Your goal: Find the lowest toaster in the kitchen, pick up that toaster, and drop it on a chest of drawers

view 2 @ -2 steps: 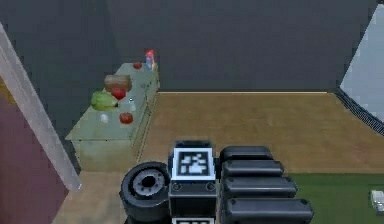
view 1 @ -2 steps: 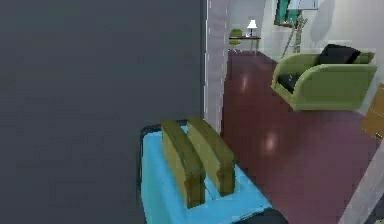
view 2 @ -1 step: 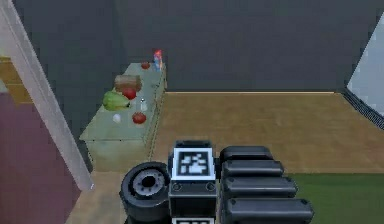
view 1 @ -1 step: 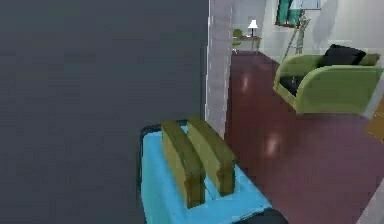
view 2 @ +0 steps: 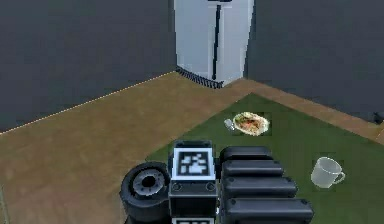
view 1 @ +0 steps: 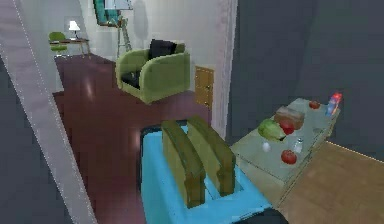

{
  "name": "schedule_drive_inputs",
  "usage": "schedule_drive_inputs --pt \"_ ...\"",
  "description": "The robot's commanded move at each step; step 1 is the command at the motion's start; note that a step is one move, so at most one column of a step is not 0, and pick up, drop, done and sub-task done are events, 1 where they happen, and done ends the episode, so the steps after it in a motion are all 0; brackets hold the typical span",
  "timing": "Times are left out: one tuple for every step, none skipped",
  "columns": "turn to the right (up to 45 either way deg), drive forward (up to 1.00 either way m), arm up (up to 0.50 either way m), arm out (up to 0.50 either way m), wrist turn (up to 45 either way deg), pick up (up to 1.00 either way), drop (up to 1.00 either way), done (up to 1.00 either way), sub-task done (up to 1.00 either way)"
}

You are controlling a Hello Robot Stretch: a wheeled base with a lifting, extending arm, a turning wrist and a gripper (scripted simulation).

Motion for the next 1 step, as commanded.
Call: schedule_drive_inputs --pt "33.0 0.0 0.0 0.0 0.0 0.0 0.0 0.0 0.0"
